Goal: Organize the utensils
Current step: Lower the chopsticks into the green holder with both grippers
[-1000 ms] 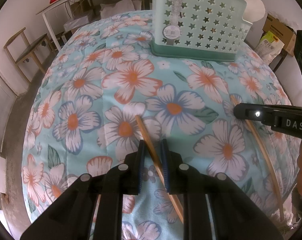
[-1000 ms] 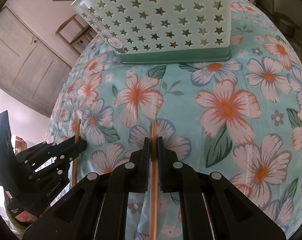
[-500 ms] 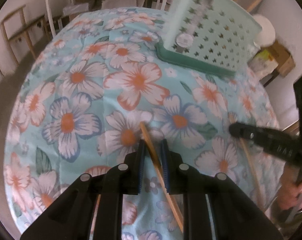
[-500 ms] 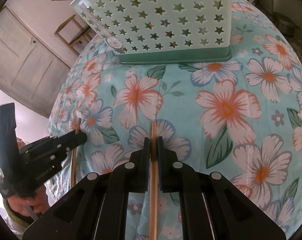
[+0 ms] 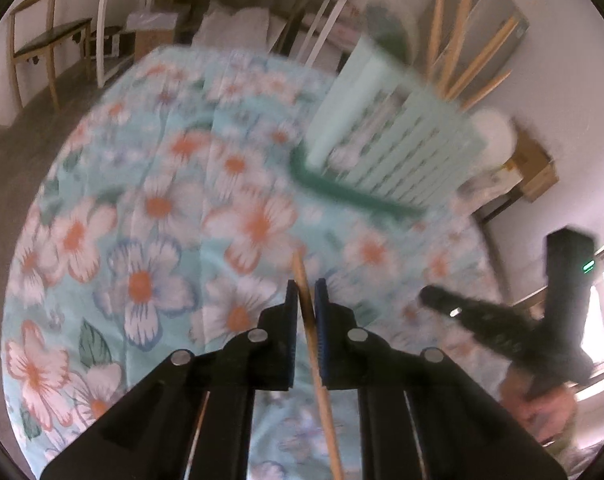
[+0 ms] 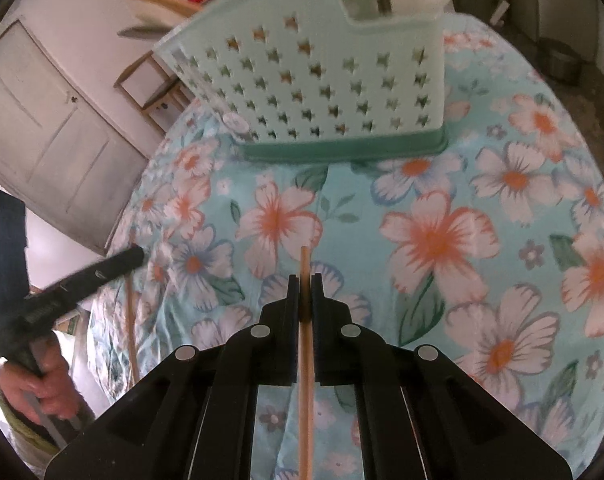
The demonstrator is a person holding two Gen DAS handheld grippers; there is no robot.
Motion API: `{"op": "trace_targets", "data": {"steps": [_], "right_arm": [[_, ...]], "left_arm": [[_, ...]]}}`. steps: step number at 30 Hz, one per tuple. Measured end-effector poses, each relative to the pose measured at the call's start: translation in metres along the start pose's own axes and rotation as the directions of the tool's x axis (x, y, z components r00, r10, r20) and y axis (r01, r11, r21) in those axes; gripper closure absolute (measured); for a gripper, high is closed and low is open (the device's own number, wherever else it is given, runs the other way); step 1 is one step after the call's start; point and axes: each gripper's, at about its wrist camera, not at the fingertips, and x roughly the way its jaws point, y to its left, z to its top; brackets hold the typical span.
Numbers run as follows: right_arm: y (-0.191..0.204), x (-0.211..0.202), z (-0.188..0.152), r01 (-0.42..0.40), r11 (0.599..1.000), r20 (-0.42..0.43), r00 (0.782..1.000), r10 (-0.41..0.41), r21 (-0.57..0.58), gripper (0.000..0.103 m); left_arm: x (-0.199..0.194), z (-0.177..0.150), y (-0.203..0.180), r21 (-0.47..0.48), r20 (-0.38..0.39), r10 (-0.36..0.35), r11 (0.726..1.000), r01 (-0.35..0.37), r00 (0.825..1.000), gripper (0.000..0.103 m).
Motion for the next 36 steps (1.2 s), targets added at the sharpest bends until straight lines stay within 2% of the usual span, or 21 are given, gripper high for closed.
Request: {"op": "trace_targets", "data": {"steps": [6, 11, 15, 17, 19, 24, 28, 31, 36], "right_arm": [[-0.009, -0.010, 0.002, -0.016, 1.000, 0.029, 0.999, 0.015, 0.016, 0.099], [-0.015, -0.011, 0.000, -0.022, 0.999, 0.035, 0.999, 0.021, 0.028, 0.099], [-0.023, -0.015, 0.001, -0.027, 0.999, 0.044, 0.999, 0.025, 0.043, 0.099], [-0.026, -0.016, 0.002, -0.028, 0.998, 0.045, 0.999, 0.025, 0.050, 0.099], [-0.028, -0.015, 0.002, -0.030, 0.998, 0.042, 0.999, 0.028, 0.057, 0.099], [-0.030, -0.019, 0.003, -0.030, 0.998, 0.048, 0.998, 0.027, 0.064, 0.099], [-0.032, -0.019, 0.006, -0.026, 0.997, 0.052, 0.998, 0.022, 0.069, 0.099], [-0.033, -0.019, 0.008, -0.025, 0.997, 0.054, 0.998, 0.021, 0.072, 0.099], [-0.034, -0.018, 0.009, -0.023, 0.997, 0.054, 0.998, 0.019, 0.075, 0.099]], "left_arm": [[-0.054, 0.030, -0.018, 0.041, 0.127, -0.098, 0.995, 0.094, 0.987, 0.098], [-0.084, 0.062, -0.055, 0.120, 0.240, -0.160, 0.984, 0.134, 0.957, 0.098], [-0.108, 0.094, -0.086, 0.185, 0.337, -0.246, 0.964, 0.192, 0.909, 0.098], [-0.118, 0.108, -0.101, 0.220, 0.387, -0.288, 0.951, 0.215, 0.876, 0.098], [-0.128, 0.125, -0.117, 0.266, 0.451, -0.310, 0.942, 0.205, 0.837, 0.098], [-0.128, 0.152, -0.142, 0.309, 0.529, -0.301, 0.939, 0.150, 0.793, 0.098], [-0.124, 0.167, -0.147, 0.307, 0.565, -0.299, 0.941, 0.140, 0.769, 0.098], [-0.116, 0.174, -0.149, 0.304, 0.589, -0.274, 0.947, 0.106, 0.760, 0.098], [-0.085, 0.172, -0.153, 0.316, 0.605, -0.207, 0.949, 0.006, 0.769, 0.098]]}}
